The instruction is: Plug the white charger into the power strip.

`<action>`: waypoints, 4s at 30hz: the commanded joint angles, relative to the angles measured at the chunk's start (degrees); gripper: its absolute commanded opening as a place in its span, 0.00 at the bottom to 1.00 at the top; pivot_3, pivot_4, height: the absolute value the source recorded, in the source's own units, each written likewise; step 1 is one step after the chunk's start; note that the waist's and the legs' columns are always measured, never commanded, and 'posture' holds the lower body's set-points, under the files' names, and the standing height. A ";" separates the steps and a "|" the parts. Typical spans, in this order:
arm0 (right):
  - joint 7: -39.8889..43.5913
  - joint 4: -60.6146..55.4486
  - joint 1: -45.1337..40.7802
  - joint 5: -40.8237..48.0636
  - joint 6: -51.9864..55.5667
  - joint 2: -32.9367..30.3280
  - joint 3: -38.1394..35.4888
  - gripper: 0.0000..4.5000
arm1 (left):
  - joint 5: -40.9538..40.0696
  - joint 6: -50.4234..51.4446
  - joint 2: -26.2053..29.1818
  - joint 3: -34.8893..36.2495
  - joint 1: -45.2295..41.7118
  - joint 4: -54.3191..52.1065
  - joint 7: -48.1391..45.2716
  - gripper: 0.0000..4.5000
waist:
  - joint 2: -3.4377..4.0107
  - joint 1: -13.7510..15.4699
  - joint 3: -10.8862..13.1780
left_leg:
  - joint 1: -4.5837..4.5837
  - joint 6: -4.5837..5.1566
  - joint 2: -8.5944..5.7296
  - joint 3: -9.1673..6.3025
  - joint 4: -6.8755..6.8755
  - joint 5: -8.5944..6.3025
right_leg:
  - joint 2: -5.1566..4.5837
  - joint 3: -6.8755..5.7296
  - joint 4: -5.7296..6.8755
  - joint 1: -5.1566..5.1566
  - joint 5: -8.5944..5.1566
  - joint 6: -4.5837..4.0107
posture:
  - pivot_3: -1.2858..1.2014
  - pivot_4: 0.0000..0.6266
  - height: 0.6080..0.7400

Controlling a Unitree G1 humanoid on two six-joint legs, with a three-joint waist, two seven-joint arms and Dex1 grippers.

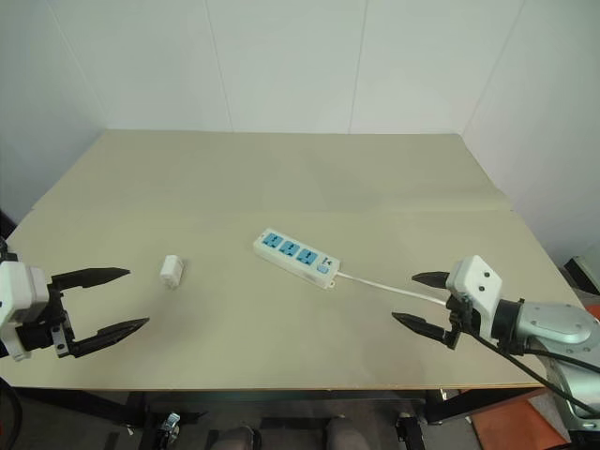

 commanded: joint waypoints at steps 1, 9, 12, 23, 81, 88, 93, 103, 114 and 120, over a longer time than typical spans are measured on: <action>-0.38 -1.42 -0.56 -0.15 -1.25 0.08 -0.90 0.99 | -0.98 -1.15 0.06 0.21 -0.53 -0.46 -0.18 1.00 | 0.00 0.00 0.00 | 0.00 0.00 0.00 0.00 0.00 0.00 | 0.00 0.00 0.00 0.00 0.00 0.00 | 0.52 0.24 1.00; -3.76 3.95 -9.13 -4.93 -4.00 7.49 8.23 0.99 | -1.10 -1.48 -0.05 -2.22 -2.34 0.02 0.01 1.00 | -0.02 -0.36 -0.01 | 0.08 0.00 0.04 0.01 0.00 0.00 | 0.03 0.00 0.02 0.04 0.02 0.00 | 0.52 0.24 1.00; -4.56 8.38 -15.43 -7.07 -5.10 12.38 12.99 0.99 | -0.96 -1.53 -0.09 -3.68 -3.75 0.53 0.03 1.00 | 0.00 -0.79 0.00 | 0.11 0.00 0.03 0.01 0.00 0.00 | 0.04 0.01 0.05 0.03 0.05 -0.03 | 0.52 0.24 1.00; -7.74 27.78 -30.12 -12.79 -12.22 26.95 20.07 0.99 | -0.93 -1.45 -0.44 -5.33 -4.80 0.63 0.35 1.00 | 0.03 -1.30 0.02 | -0.02 0.00 0.03 -0.08 0.00 0.00 | 0.03 -0.03 0.05 -0.04 0.20 -0.28 | 0.52 0.24 1.00; 12.78 45.69 -31.82 -17.25 -21.83 36.25 28.55 0.76 | 7.15 34.85 17.75 -22.75 -40.11 20.53 16.81 1.00 | -0.01 -3.38 -0.03 | 0.21 0.00 0.23 -0.22 -0.10 0.00 | 0.37 -0.02 0.17 0.03 0.09 -0.10 | 0.52 0.24 1.00; 12.25 45.03 -31.20 -16.94 -21.24 36.95 28.75 0.76 | 5.13 58.28 16.34 -29.94 -55.28 21.91 22.18 1.00 | -0.03 -3.61 -0.03 | 0.23 0.00 0.28 -0.25 -0.12 -0.01 | 0.45 -0.02 0.24 0.02 0.09 -0.11 | 0.52 0.24 1.00; 11.97 44.17 -30.43 -16.81 -20.91 36.88 28.83 0.76 | 7.83 74.64 9.15 -34.14 -67.62 35.30 33.39 1.00 | -0.05 -3.50 -0.04 | 0.30 0.00 0.26 -0.32 -0.09 0.00 | 0.50 -0.03 0.44 0.03 0.07 -0.09 | 0.52 0.24 1.00; 10.77 42.09 -29.08 -16.59 -19.91 37.61 28.92 0.76 | -2.75 75.03 0.85 -38.30 -79.93 59.85 56.77 1.00 | -0.10 -3.32 -0.06 | 0.30 -0.06 0.24 -0.40 -0.09 -0.03 | 0.44 -0.03 0.66 -0.09 0.12 -0.18 | 0.52 0.24 1.00; 8.36 38.62 -26.33 -16.17 -18.51 37.81 28.80 0.76 | -6.07 75.03 -2.76 -41.84 -84.43 70.41 64.17 1.00 | -0.11 -3.18 -0.07 | 0.32 -0.08 0.21 -0.39 -0.09 -0.04 | 0.45 -0.02 0.70 -0.10 0.10 -0.15 | 0.52 0.24 1.00; 7.12 37.16 -25.07 -15.94 -17.89 37.85 28.80 0.76 | -2.31 75.03 -6.00 -39.96 -84.34 71.90 64.14 1.00 | -0.12 -3.09 -0.07 | 0.32 -0.08 0.20 -0.39 -0.09 -0.04 | 0.45 -0.03 0.70 -0.10 0.08 -0.12 | 0.52 0.24 1.00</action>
